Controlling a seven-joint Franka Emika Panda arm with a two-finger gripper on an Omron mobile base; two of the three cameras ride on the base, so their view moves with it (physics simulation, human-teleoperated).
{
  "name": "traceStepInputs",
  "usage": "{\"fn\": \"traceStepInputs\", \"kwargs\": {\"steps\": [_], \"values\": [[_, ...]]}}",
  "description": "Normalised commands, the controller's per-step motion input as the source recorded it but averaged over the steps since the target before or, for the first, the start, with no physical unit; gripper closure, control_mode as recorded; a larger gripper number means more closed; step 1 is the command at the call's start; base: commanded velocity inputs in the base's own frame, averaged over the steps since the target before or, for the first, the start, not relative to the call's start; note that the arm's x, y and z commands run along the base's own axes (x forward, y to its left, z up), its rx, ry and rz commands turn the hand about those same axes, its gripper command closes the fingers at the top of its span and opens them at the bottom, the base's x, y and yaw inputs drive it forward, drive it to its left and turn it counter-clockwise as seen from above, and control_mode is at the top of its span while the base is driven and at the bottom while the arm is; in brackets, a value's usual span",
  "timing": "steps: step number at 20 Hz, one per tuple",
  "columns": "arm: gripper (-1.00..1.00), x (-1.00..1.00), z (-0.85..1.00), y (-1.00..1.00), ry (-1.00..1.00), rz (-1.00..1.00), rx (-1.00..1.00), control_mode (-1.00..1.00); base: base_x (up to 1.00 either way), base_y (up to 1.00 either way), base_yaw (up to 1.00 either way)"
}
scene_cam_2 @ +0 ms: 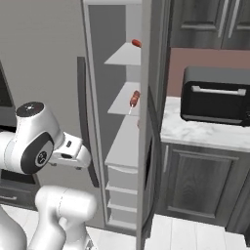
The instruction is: Store the kebab skewer in the freezer for long-term storage. Close the freezer door after placing the cooked food.
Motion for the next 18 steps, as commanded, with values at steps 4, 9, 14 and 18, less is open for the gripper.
{"fn": "traceStepInputs", "kwargs": {"steps": [4,9,14,18], "values": [[-1.00,0.00,0.00,0.00,0.00,0.00,0.00,1.00,-0.10,-0.33,0.00],[-1.00,0.00,0.00,0.00,0.00,0.00,0.00,1.00,-0.10,-0.21,0.00],[-1.00,0.00,0.00,0.00,0.00,0.00,0.00,1.00,-0.07,-0.26,-0.01],[-1.00,0.00,0.00,0.00,0.00,0.00,0.00,1.00,-0.14,-0.23,-0.07]]}}
